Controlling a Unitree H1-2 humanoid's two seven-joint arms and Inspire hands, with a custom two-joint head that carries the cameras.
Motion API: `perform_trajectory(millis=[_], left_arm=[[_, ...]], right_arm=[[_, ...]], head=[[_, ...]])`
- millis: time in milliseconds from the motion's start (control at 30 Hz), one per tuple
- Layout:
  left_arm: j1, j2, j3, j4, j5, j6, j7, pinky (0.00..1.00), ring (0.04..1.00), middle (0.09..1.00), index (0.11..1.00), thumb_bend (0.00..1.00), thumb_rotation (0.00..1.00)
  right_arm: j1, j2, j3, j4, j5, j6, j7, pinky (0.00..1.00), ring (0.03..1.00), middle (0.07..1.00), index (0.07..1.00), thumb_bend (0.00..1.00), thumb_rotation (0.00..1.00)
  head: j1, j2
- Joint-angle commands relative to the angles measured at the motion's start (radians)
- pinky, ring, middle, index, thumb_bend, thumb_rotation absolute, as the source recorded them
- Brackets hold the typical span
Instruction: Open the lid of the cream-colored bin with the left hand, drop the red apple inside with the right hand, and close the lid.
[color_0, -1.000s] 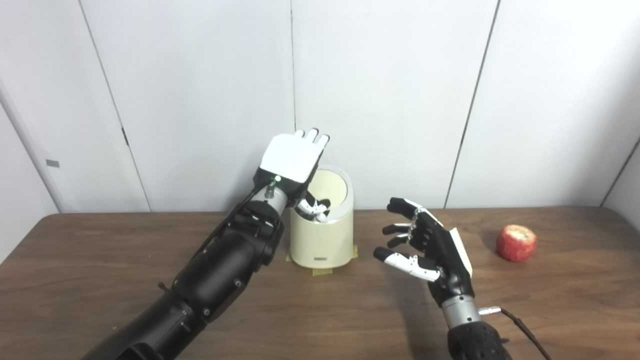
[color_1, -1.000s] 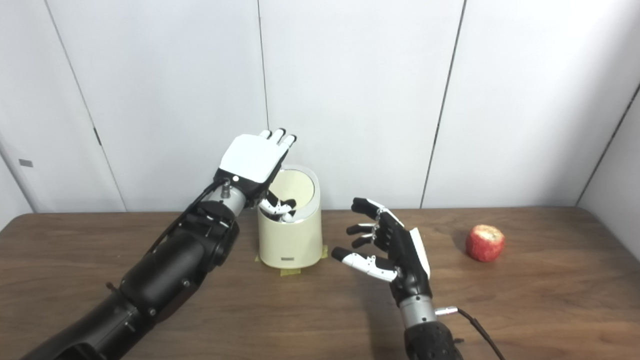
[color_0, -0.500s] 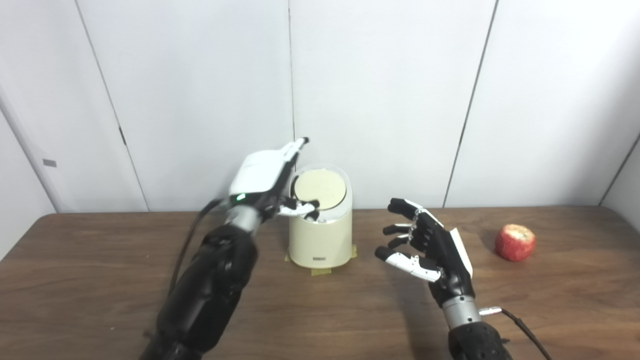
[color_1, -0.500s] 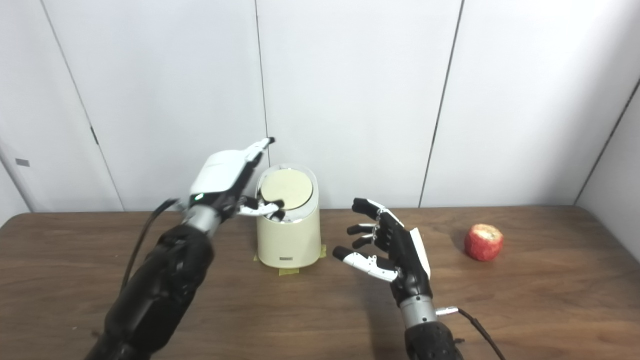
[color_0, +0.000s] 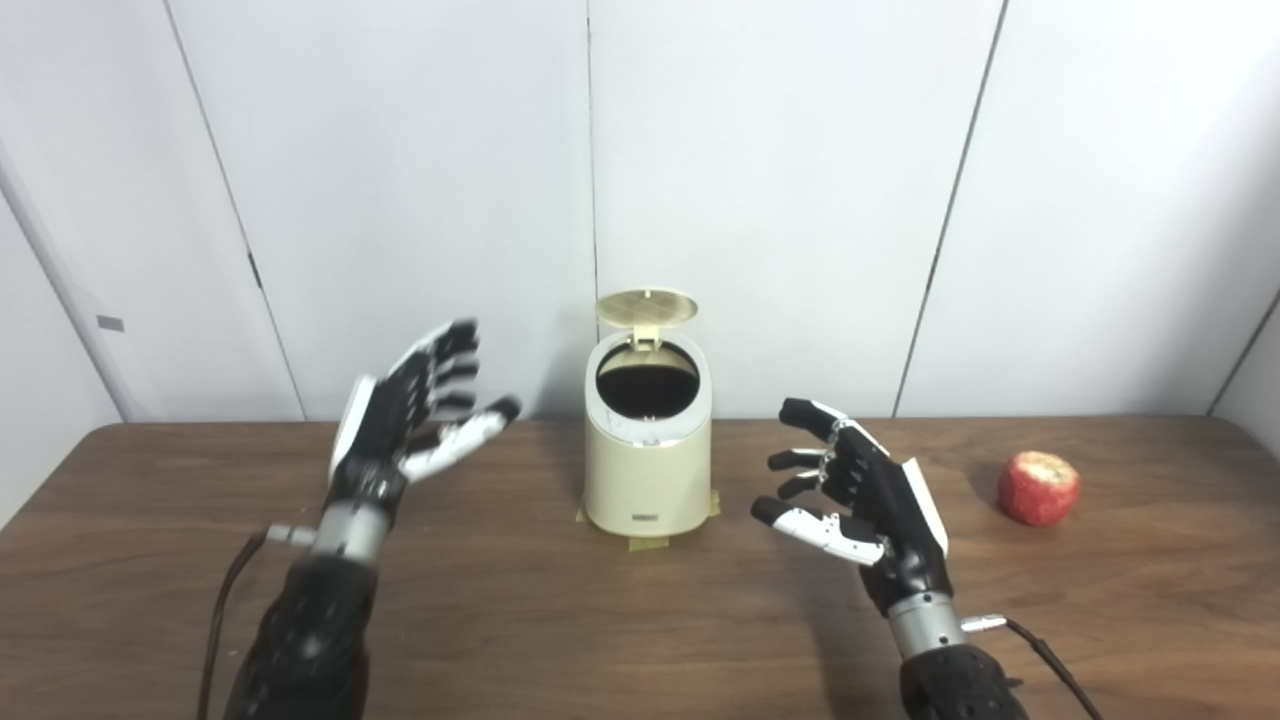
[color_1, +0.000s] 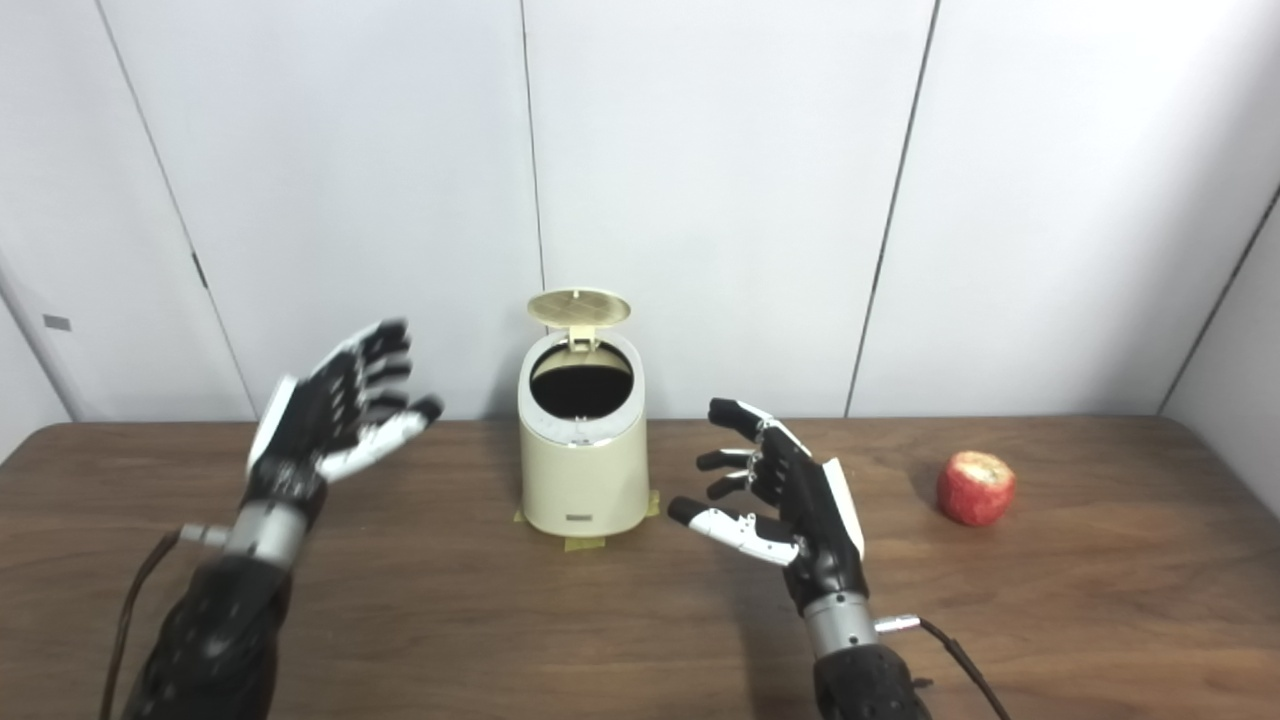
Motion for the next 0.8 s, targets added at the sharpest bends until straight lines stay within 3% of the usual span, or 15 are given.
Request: perform_trajectory(millis=[0, 200, 433, 533, 700, 767], left_arm=[[-0.001, 0.024, 0.006, -0.047, -0.032, -0.064, -0.013, 0.7, 0.788, 0.841, 0.862, 0.79, 0.29], [0.127, 0.041, 0.004, -0.097, -0.089, -0.127, -0.05, 0.65, 0.756, 0.814, 0.848, 0.79, 0.27], [0.186, 0.051, -0.005, -0.131, -0.099, -0.135, -0.077, 0.66, 0.773, 0.823, 0.849, 0.79, 0.24], [0.186, 0.06, -0.011, -0.118, -0.067, -0.137, -0.066, 0.69, 0.78, 0.823, 0.843, 0.79, 0.24], [0.179, 0.078, -0.011, -0.083, -0.076, -0.176, -0.074, 0.7, 0.799, 0.83, 0.855, 0.75, 0.17], [0.179, 0.087, -0.01, -0.076, -0.076, -0.184, -0.077, 0.71, 0.809, 0.832, 0.86, 0.73, 0.16]], right_arm=[[-0.039, -0.007, -0.005, -0.033, 0.003, -0.028, 0.002, 0.47, 0.612, 0.8, 0.763, 0.75, 0.27], [-0.033, -0.034, -0.022, -0.043, 0.017, -0.038, 0.008, 0.48, 0.612, 0.789, 0.767, 0.77, 0.26], [-0.044, -0.178, -0.065, -0.026, 0.013, -0.051, 0.054, 0.55, 0.65, 0.775, 0.788, 0.82, 0.29], [-0.045, -0.248, -0.079, -0.08, -0.065, 0.011, 0.04, 0.56, 0.657, 0.763, 0.777, 0.84, 0.32], [-0.047, -0.323, -0.113, -0.207, -0.177, 0.177, 0.02, 0.58, 0.69, 0.773, 0.785, 0.79, 0.14], [-0.051, -0.353, -0.122, -0.211, -0.228, 0.199, 0.005, 0.59, 0.703, 0.778, 0.786, 0.81, 0.17]], head=[[-0.002, 0.001], [0.006, 0.005], [-0.056, -0.001], [-0.117, -0.011], [-0.197, -0.028], [-0.232, -0.038]])
